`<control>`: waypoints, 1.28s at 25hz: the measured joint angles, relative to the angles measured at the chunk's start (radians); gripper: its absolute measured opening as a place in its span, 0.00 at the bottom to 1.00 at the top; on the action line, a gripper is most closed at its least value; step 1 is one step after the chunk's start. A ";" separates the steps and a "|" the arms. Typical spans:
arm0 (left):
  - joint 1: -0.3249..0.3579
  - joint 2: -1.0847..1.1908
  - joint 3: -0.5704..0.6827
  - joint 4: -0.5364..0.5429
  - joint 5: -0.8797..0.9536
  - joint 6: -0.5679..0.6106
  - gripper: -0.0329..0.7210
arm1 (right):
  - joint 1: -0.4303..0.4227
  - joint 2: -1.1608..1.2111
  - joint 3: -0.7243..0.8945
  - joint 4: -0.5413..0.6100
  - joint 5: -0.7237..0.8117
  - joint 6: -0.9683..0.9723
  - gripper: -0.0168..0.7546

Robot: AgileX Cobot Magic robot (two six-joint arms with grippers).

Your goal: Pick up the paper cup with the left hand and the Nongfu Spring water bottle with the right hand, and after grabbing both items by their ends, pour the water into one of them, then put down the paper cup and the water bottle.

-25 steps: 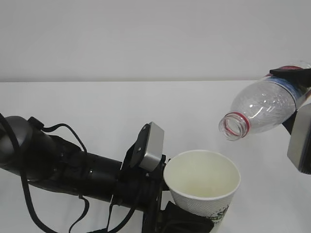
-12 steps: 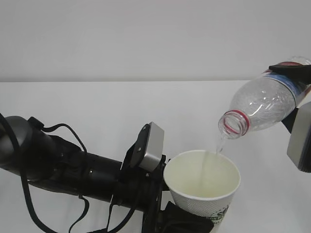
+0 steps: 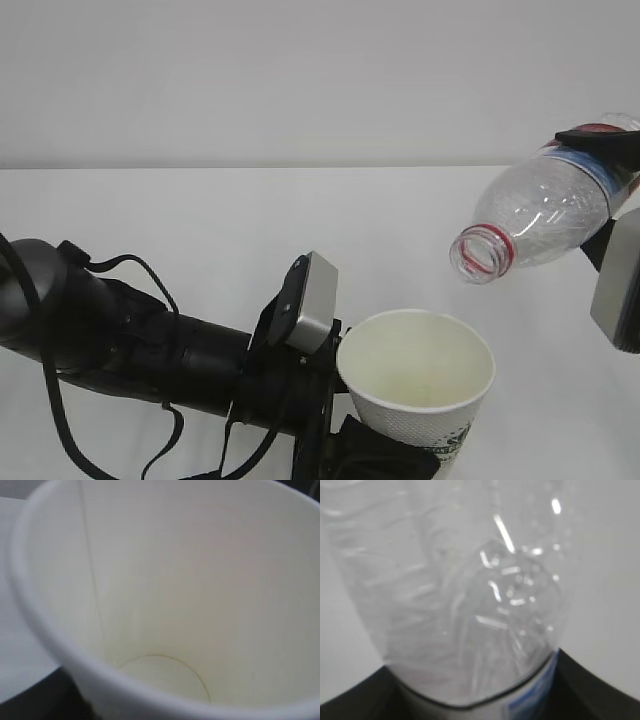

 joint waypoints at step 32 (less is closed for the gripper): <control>0.000 0.000 0.000 0.000 0.000 -0.002 0.73 | 0.000 0.000 0.000 0.030 -0.026 -0.040 0.62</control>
